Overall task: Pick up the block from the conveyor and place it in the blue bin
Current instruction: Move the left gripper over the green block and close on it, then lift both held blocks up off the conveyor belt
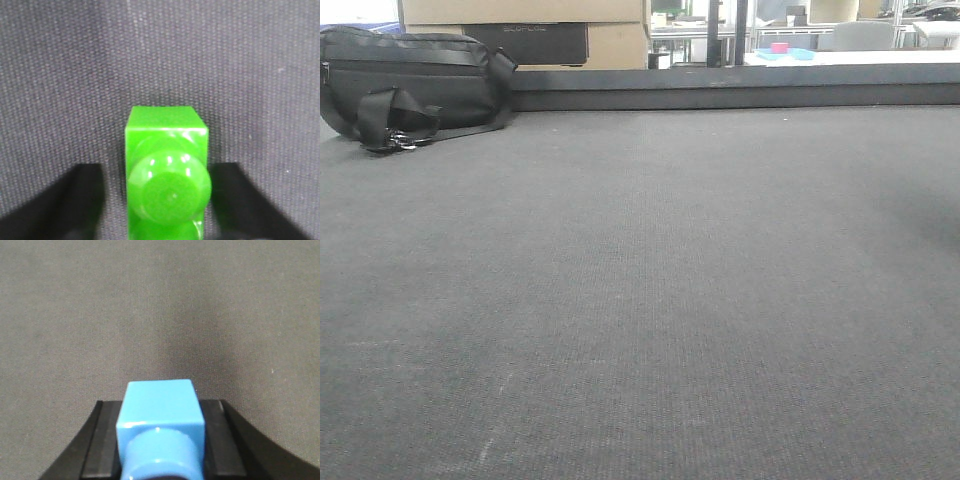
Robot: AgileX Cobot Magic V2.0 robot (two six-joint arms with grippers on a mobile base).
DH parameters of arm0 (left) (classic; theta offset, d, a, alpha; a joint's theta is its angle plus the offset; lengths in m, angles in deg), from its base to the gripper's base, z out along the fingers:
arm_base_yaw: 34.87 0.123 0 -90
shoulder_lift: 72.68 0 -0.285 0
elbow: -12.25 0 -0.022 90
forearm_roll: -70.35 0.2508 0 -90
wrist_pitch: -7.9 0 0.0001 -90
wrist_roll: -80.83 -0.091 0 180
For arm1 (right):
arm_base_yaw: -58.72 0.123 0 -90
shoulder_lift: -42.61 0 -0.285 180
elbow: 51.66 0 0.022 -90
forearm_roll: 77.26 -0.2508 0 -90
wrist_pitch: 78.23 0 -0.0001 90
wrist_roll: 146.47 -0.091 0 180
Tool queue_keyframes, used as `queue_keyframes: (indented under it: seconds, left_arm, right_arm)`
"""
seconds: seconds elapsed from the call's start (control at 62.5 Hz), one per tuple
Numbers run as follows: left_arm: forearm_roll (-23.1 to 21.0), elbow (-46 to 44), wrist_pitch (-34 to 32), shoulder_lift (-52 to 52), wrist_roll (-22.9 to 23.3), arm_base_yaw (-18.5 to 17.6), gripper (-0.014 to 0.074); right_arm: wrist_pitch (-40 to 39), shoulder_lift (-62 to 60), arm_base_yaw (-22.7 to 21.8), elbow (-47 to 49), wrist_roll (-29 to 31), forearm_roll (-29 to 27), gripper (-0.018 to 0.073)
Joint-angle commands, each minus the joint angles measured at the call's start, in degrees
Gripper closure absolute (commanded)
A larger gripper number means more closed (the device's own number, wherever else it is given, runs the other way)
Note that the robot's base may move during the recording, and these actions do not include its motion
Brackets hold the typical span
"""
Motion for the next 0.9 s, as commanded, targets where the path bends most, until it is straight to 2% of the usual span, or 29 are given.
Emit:
queue_keyframes:
  seconds: [0.0, 0.192, 0.368, 0.512, 0.592, 0.736, 0.88]
  left_arm:
    - [-0.10, -0.05, -0.53, -0.12, -0.12, -0.38, 0.0414]
    - [-0.10, -1.02, -1.12, -0.12, -0.12, -0.38, 0.0708]
    - [-0.41, -6.94, 5.36, -1.73, -0.12, -0.38, 0.0708]
    - [-3.38, -10.31, 4.97, -7.23, -0.12, -0.38, 0.0708]
    - [-7.31, -10.44, 1.85, -11.53, -0.12, -0.38, 0.0708]
    - [-16.34, -7.54, -9.64, -21.35, -0.12, -0.38, 0.0708]
    - [-18.57, -0.50, -21.91, -30.94, -0.12, -0.38, 0.0708]
  right_arm:
    - [-0.71, -0.13, -0.13, 0.20, 0.04, -0.04, 0.0713]
    - [-1.81, -0.47, -0.13, 0.20, 0.04, -0.14, 0.0713]
    - [-2.42, -2.65, -0.13, 1.70, 0.04, -0.14, 0.0713]
    - [-2.33, -5.72, -0.13, 2.10, 0.04, -0.14, 0.0713]
    - [-2.13, -7.12, -0.13, 2.10, 0.77, 0.08, 0.0713]
    - [-6.83, -9.57, -0.13, 0.71, 6.77, 0.07, 0.0713]
    - [-17.73, -14.55, -0.13, -6.58, 7.56, 0.07, 0.0713]
